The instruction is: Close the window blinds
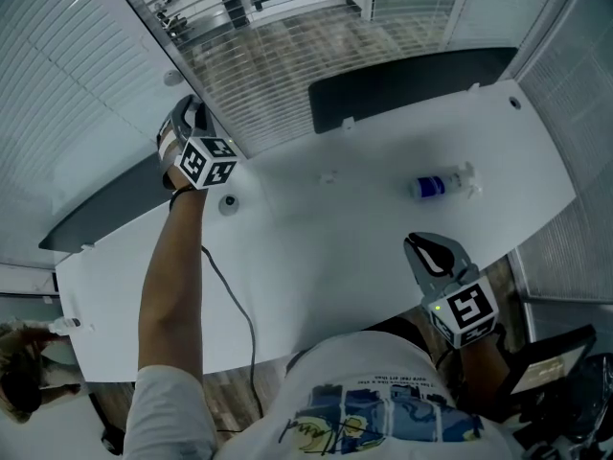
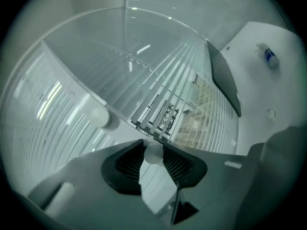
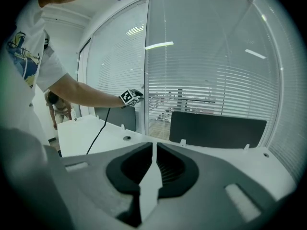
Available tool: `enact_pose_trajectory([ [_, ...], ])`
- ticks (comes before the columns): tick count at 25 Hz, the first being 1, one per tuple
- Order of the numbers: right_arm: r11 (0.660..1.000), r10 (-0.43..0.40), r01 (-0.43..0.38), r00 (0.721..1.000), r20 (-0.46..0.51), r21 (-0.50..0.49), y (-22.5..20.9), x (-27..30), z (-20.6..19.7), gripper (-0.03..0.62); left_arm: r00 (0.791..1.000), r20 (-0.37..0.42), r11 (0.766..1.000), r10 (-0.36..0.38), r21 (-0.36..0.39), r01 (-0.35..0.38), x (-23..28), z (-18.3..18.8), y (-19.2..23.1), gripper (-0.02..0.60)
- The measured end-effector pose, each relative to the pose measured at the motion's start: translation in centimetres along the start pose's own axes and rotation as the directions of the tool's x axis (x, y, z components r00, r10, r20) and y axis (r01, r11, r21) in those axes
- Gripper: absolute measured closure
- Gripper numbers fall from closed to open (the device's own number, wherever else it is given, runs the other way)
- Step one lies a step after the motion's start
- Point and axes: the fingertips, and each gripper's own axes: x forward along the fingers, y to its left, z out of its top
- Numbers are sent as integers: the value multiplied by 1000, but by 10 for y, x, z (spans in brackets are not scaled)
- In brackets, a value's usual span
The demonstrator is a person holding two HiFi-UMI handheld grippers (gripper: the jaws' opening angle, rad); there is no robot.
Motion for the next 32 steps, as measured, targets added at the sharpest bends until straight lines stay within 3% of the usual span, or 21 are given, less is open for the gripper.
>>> enact_pose_trajectory([
  [2, 1000, 0, 0, 1000, 3, -3, -1, 1, 1, 577, 1000, -5, 992, 9, -122, -10, -1, 0, 3, 460],
  [5, 1000, 1, -1, 1000, 6, -1, -1, 2, 3, 577, 1000, -13, 957, 18, -291, -21, -1, 0, 8, 460],
  [8, 1000, 2, -2, 1000, 10, -1, 0, 3, 4, 577, 1000, -15, 893, 21, -449, -26, -3, -2, 12, 460],
  [11, 1000, 1, -1, 1000, 3, -8, -1, 3, 2, 577, 1000, -17, 803, 24, -596, -29, -5, -4, 15, 460],
  [13, 1000, 3, -2, 1000, 1, -8, 0, 4, 1, 577, 999, -19, 719, 28, -694, -33, -6, -6, 18, 460],
  [14, 1000, 3, -3, 1000, 2, -6, -1, 4, 0, 577, 999, -18, 664, 27, -747, -31, -6, -7, 19, 460],
  [17, 1000, 0, 0, 1000, 0, -5, -3, 4, -1, 577, 1000, 1, 475, 22, -880, -9, -7, -11, 21, 460],
  [20, 1000, -2, 2, 1000, 1, -9, -3, 4, 0, 577, 999, 40, 291, 11, -956, 35, -5, -16, 20, 459],
  [21, 1000, -2, 2, 1000, 1, -8, -3, 4, 0, 577, 999, 50, 249, 6, -967, 47, -4, -17, 19, 459],
  [22, 1000, -1, 1, 1000, 0, -8, -3, 4, 0, 577, 999, 55, 226, 3, -973, 52, -4, -17, 19, 459],
  [23, 1000, 0, 0, 1000, 0, -8, -2, 5, 0, 577, 998, 57, 216, 1, -975, 56, -4, -17, 19, 459],
  [25, 1000, 2, -2, 1000, 0, -8, -2, 5, -1, 577, 998, 64, 217, -1, -974, 62, -4, -17, 19, 459],
  [27, 1000, 5, -5, 1000, 1, -9, -2, 6, 0, 577, 998, 59, 253, -6, -966, 59, -3, -17, 19, 457],
  [28, 1000, 5, -5, 1000, 1, -9, -2, 7, -1, 577, 999, 47, 298, -10, -953, 48, -4, -17, 20, 457],
  [29, 1000, 6, -6, 1000, 0, -10, -3, 7, -1, 577, 999, 31, 364, -14, -931, 34, -5, -16, 21, 454],
  [32, 1000, 8, -8, 1000, 0, -9, -3, 7, -1, 577, 1000, 8, 624, -10, -781, 13, -9, -2, 25, 427],
])
